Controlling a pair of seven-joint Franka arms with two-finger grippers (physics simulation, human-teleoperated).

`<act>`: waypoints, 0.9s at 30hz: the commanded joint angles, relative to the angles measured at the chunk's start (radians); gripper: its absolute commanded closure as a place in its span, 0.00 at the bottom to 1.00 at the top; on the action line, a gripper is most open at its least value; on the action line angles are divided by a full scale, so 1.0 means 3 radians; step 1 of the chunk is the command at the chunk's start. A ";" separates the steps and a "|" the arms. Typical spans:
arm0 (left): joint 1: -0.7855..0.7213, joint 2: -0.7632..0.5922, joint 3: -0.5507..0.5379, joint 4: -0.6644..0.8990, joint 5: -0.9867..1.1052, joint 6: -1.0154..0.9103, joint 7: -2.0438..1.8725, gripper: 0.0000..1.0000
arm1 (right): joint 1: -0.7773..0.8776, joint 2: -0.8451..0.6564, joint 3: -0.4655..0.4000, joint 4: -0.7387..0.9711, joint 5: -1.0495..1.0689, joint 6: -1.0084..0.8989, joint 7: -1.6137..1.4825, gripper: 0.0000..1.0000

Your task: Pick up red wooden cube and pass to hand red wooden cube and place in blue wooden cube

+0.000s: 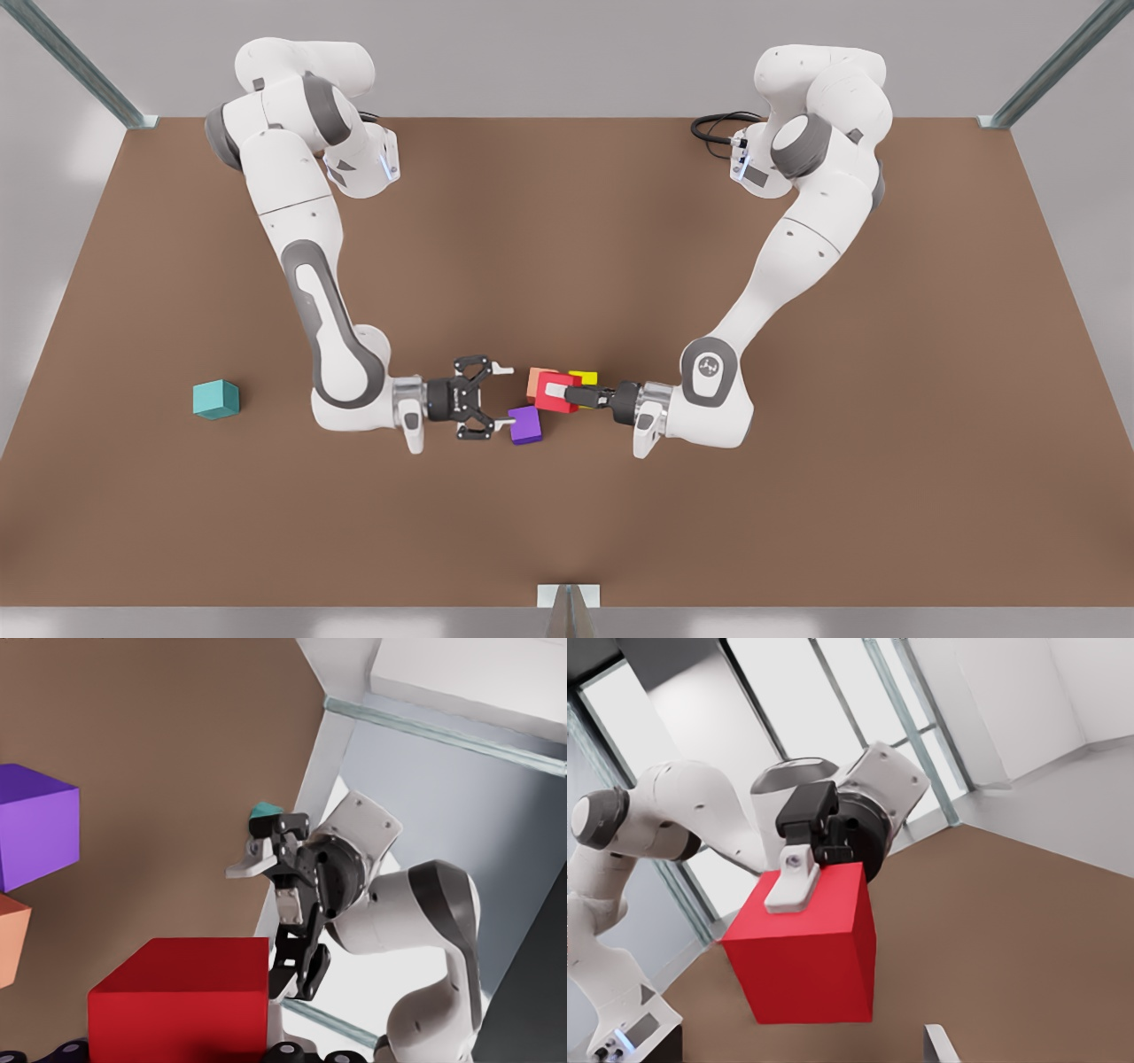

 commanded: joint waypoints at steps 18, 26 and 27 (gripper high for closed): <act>-0.0060 -0.0002 -0.0005 0.0001 0.0030 0.0149 0.0578 0.32 | 0.0139 0.0016 0.0060 0.0004 0.0298 0.0243 -0.1315 0.00; -0.0122 0.0013 -0.0015 0.0006 0.0030 0.0266 0.0583 0.32 | 0.0170 0.0016 0.0060 0.0020 0.0339 0.0248 -0.1315 0.00; -0.0122 0.0013 -0.0015 0.0006 0.0030 0.0266 0.0583 0.32 | 0.0175 0.0016 0.0060 0.0020 0.0344 0.0248 -0.1315 0.00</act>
